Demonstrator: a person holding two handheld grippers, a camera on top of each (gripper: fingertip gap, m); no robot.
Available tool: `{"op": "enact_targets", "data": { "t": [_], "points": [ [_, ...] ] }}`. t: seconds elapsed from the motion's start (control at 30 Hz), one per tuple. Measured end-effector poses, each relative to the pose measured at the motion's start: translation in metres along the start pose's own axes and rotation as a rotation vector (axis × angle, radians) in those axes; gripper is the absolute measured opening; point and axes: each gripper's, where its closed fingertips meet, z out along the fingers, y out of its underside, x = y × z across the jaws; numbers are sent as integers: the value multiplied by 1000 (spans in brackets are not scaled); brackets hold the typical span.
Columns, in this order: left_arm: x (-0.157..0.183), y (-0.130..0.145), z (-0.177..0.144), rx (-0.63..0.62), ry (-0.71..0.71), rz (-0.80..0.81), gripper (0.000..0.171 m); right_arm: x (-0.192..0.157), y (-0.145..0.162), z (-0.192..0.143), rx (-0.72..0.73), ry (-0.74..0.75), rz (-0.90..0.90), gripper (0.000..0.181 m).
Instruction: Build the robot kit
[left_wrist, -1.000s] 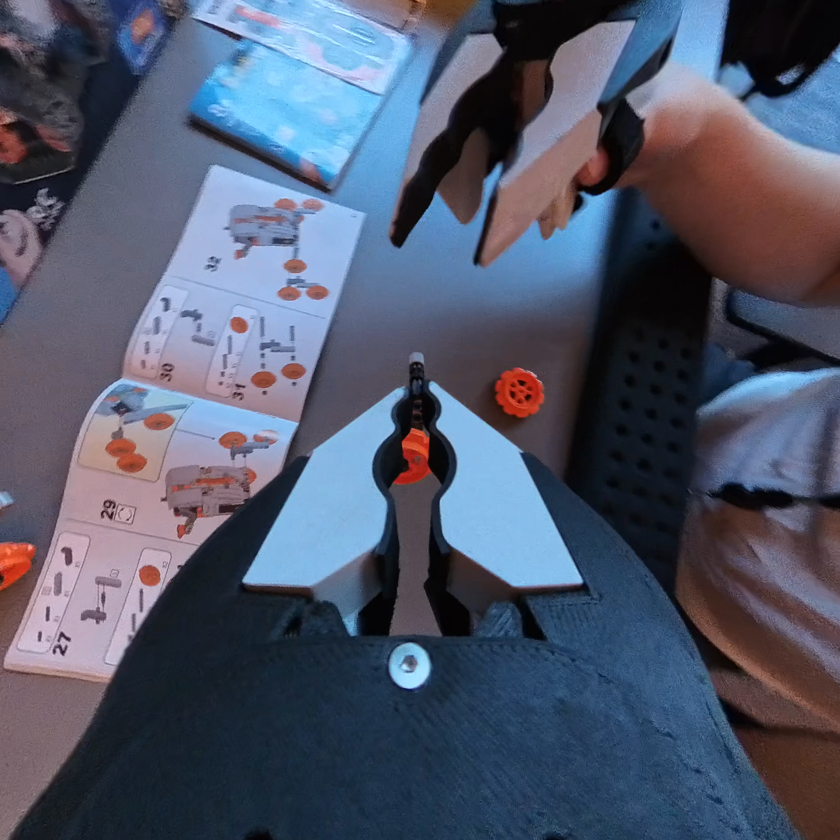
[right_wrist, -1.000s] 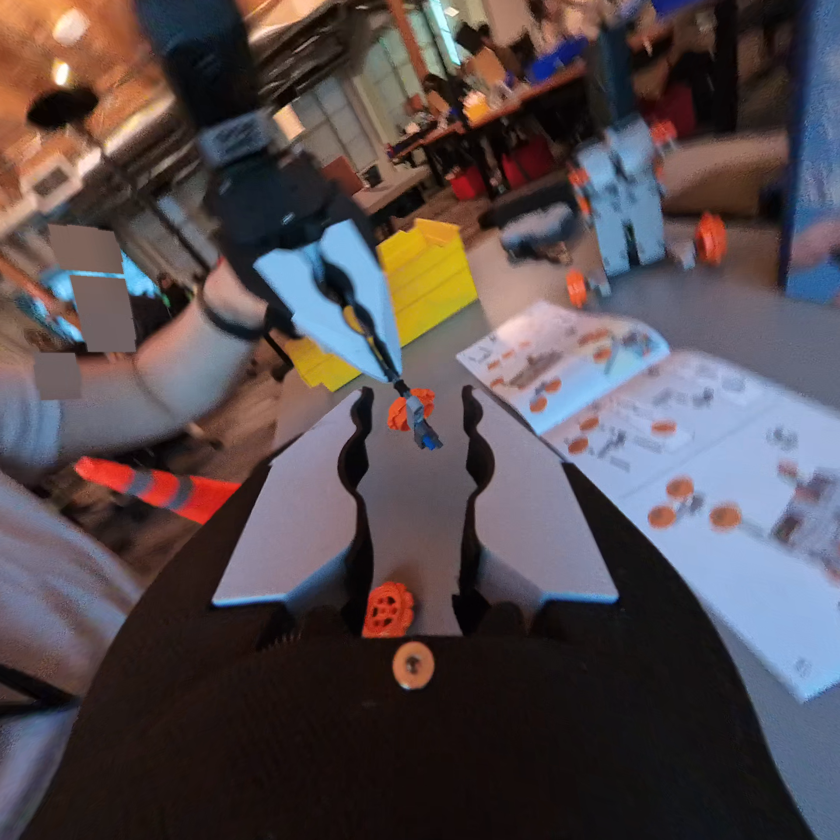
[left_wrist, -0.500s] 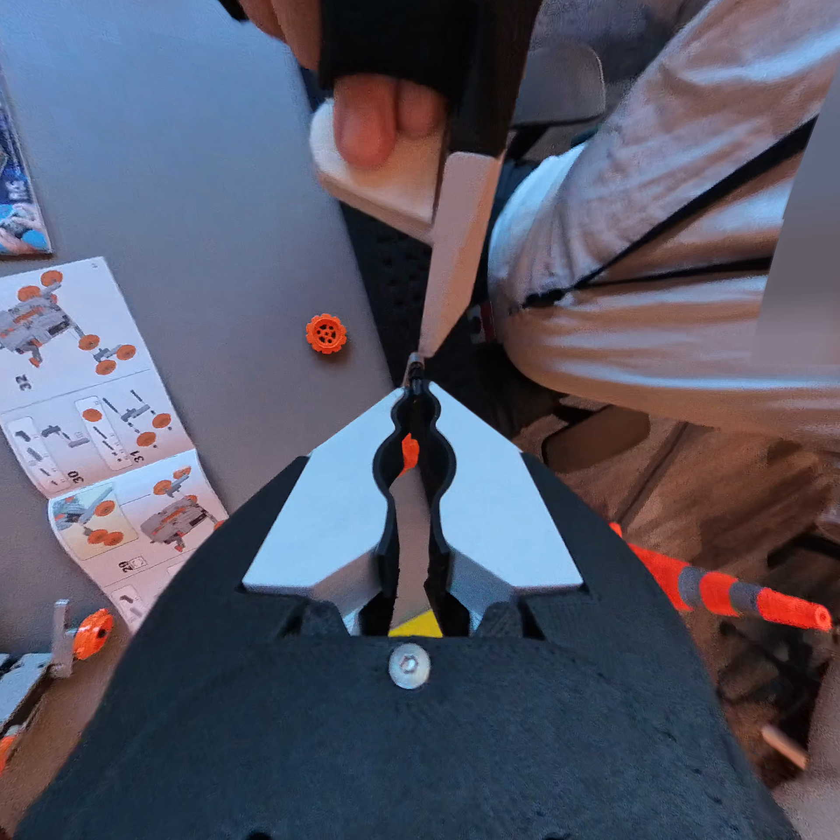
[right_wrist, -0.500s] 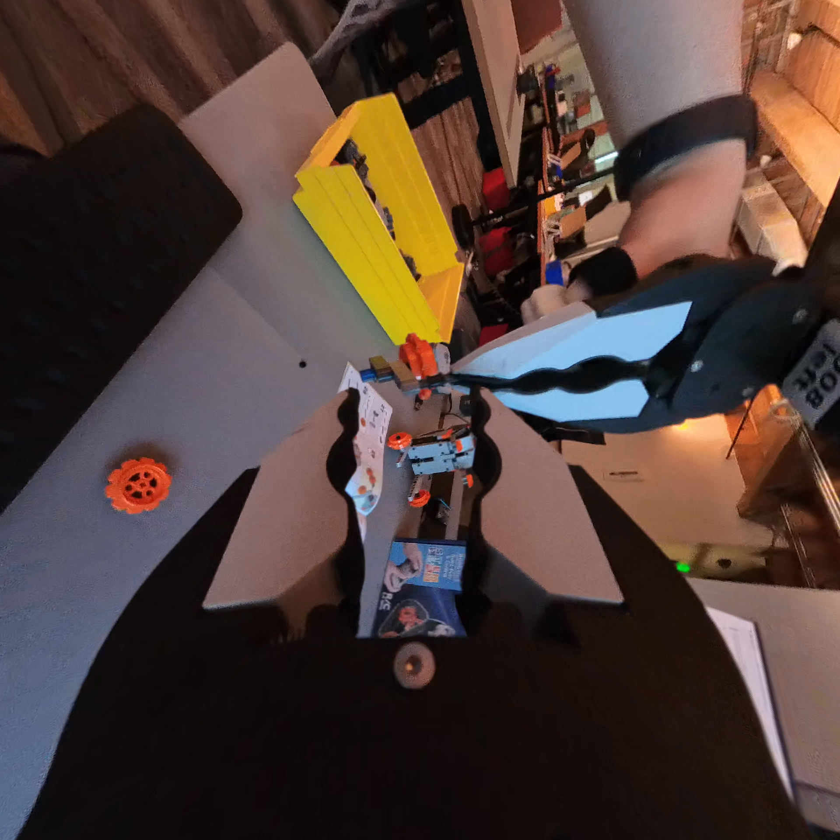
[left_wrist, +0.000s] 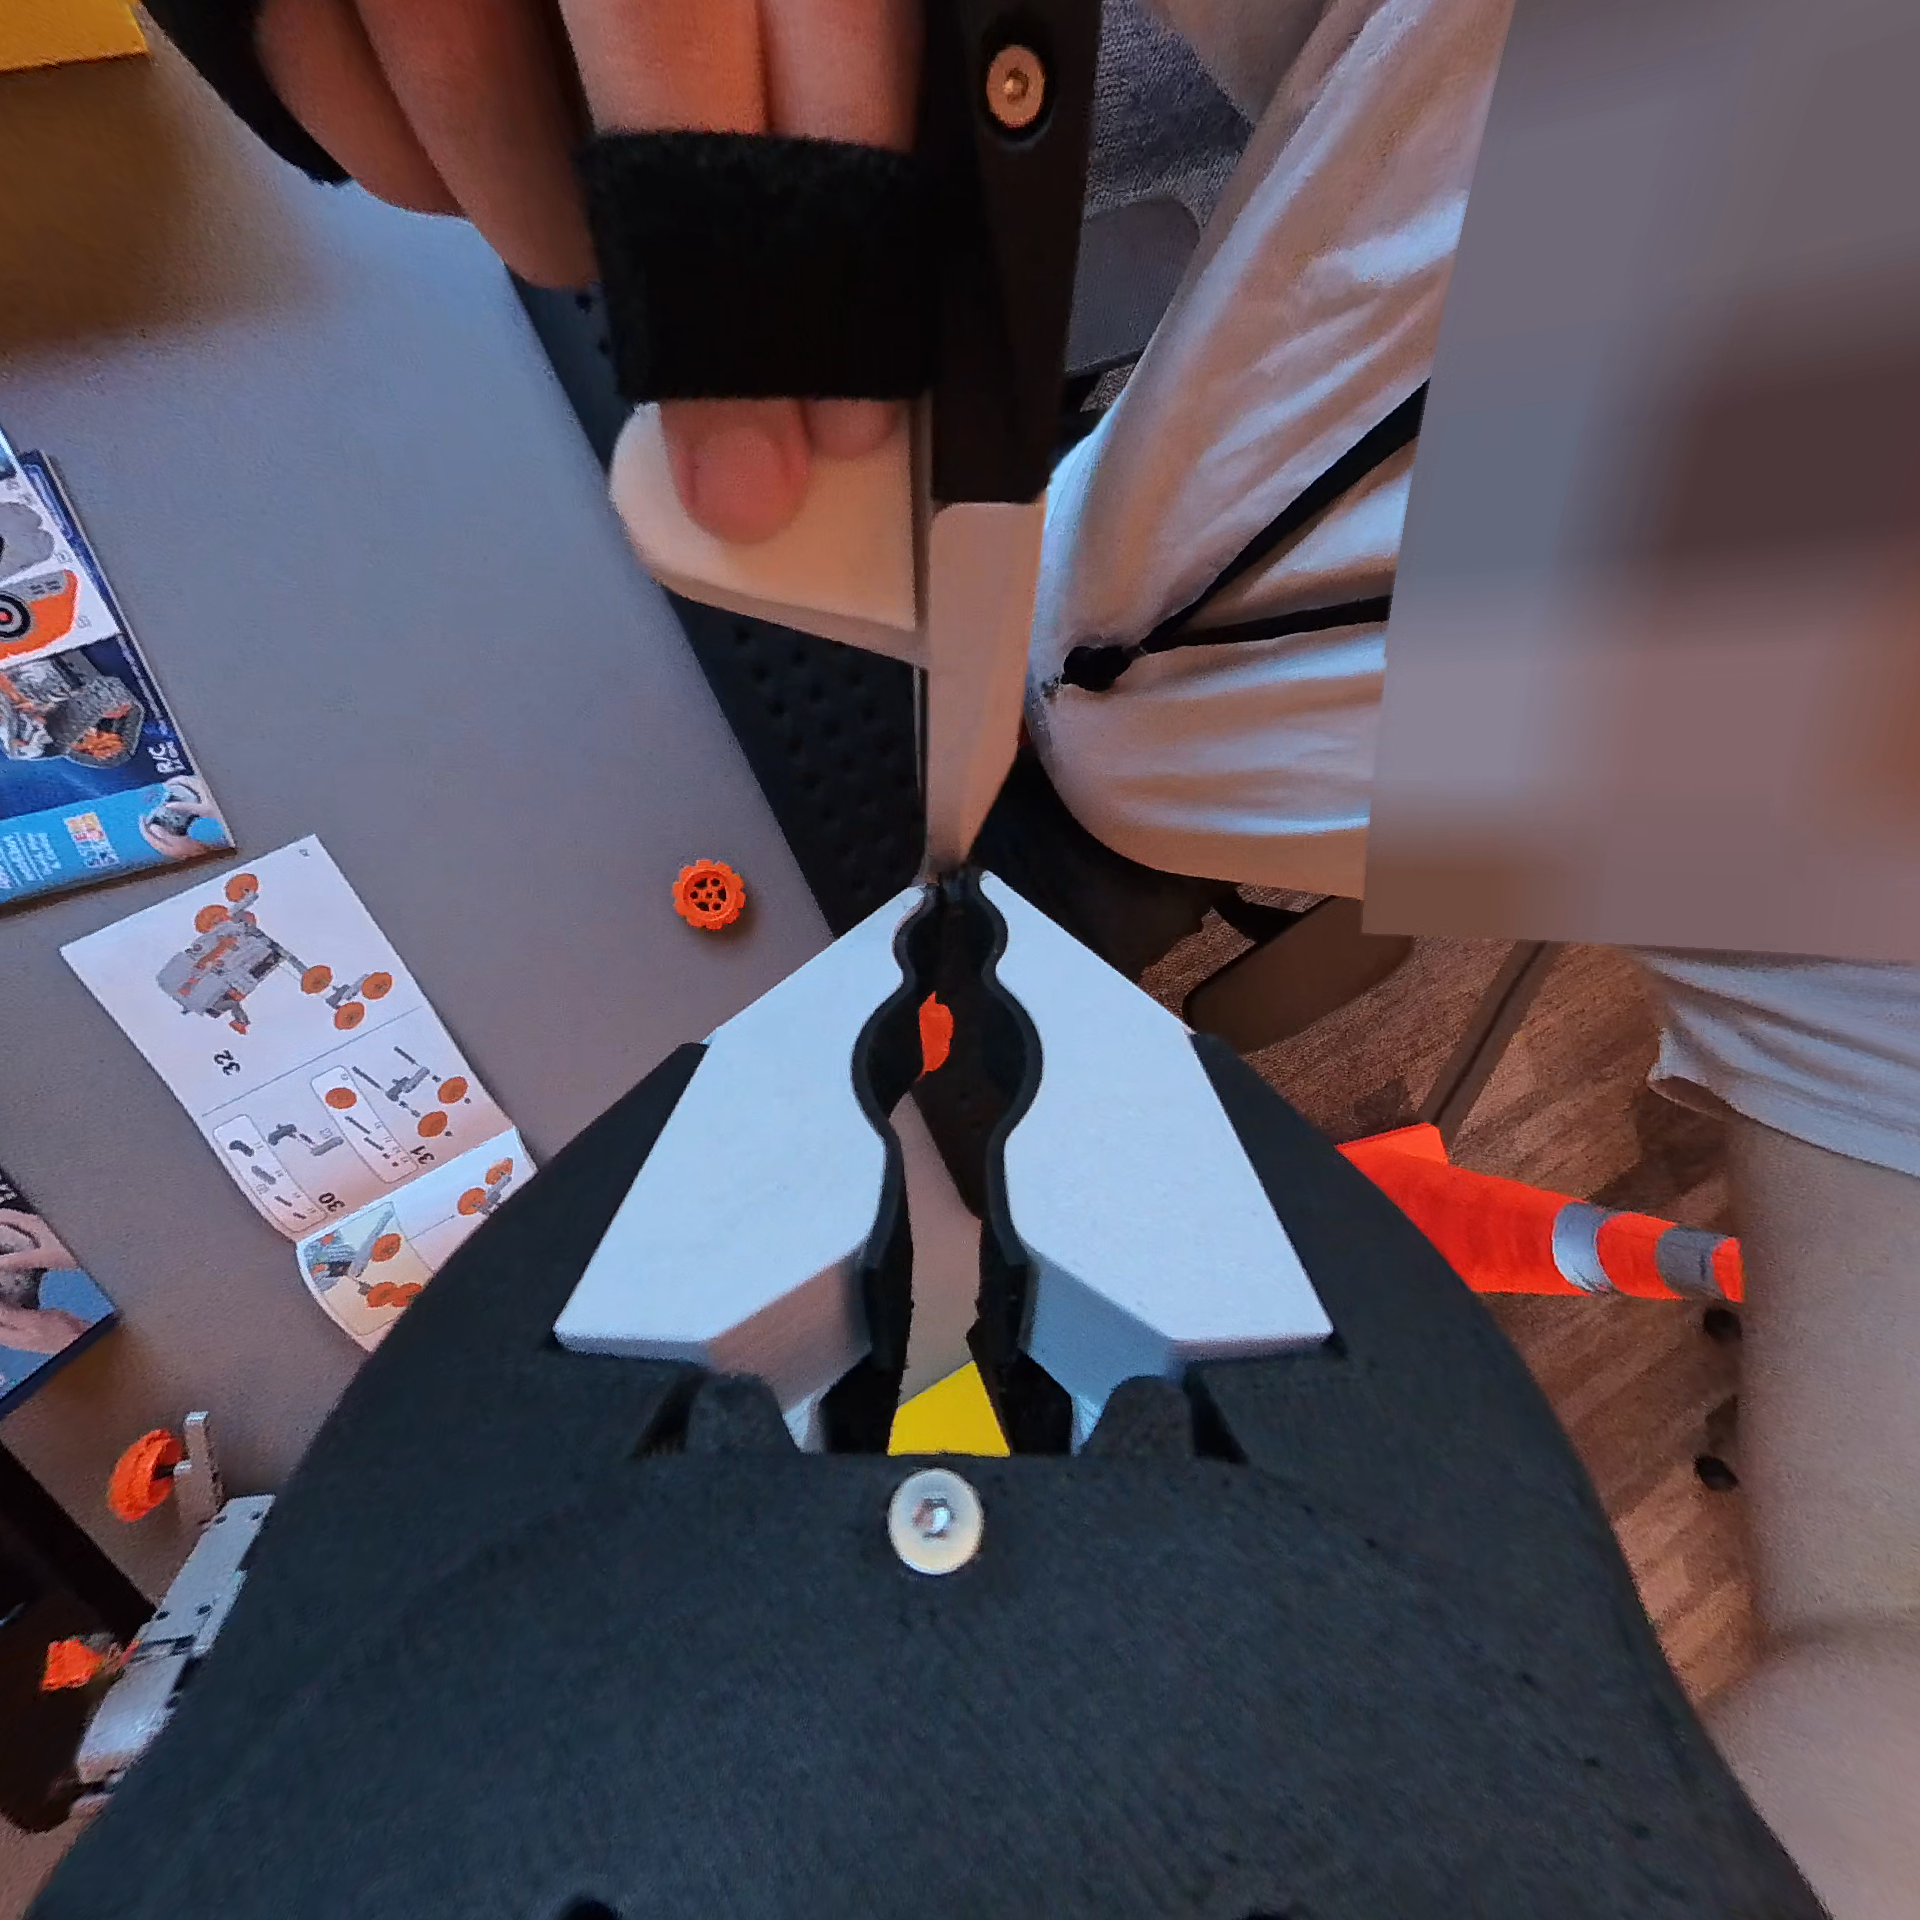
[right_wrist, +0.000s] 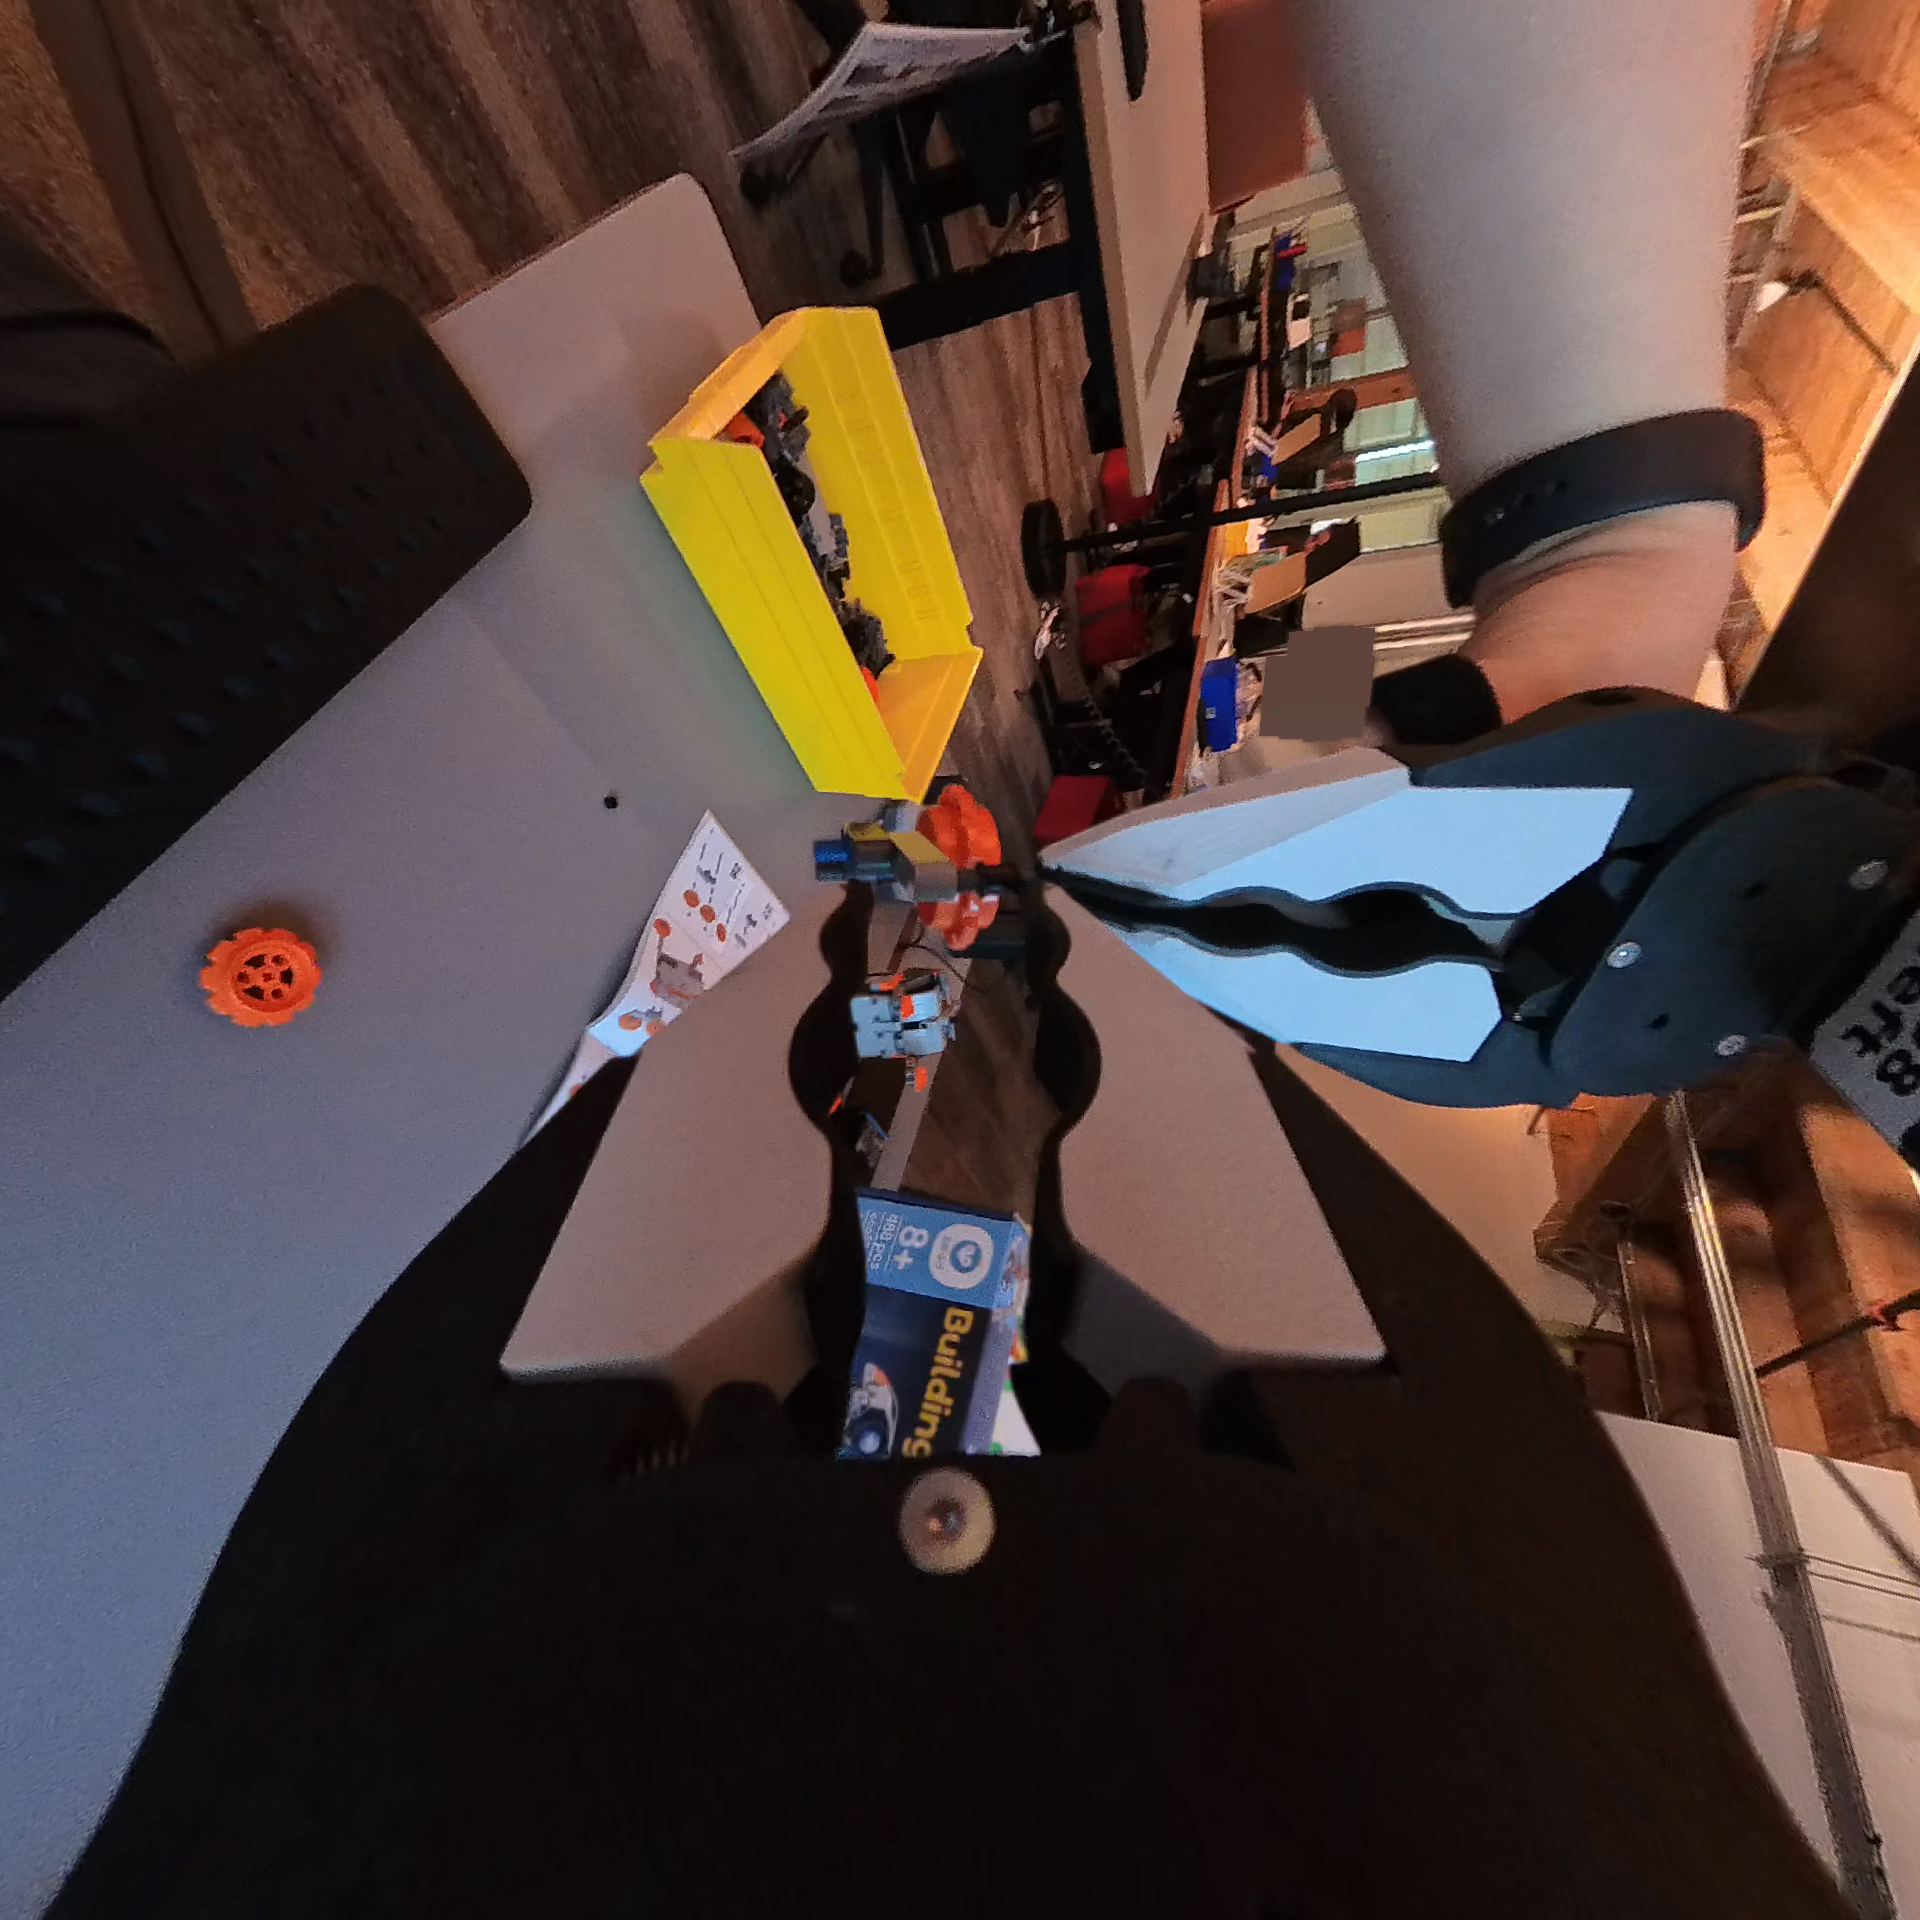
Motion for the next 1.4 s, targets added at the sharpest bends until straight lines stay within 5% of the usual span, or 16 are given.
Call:
{"op": "enact_targets", "data": {
  "t": [0.47, 1.4],
  "points": [
    [4, -51, -21, 10, -3, -28, 0, 30, -2, -46, 9, 179, 19, 19],
    [-21, -117, -13, -143, -30, -40, 0, 26, 22, -111, -57, 316, -5, 18]
  ]
}}
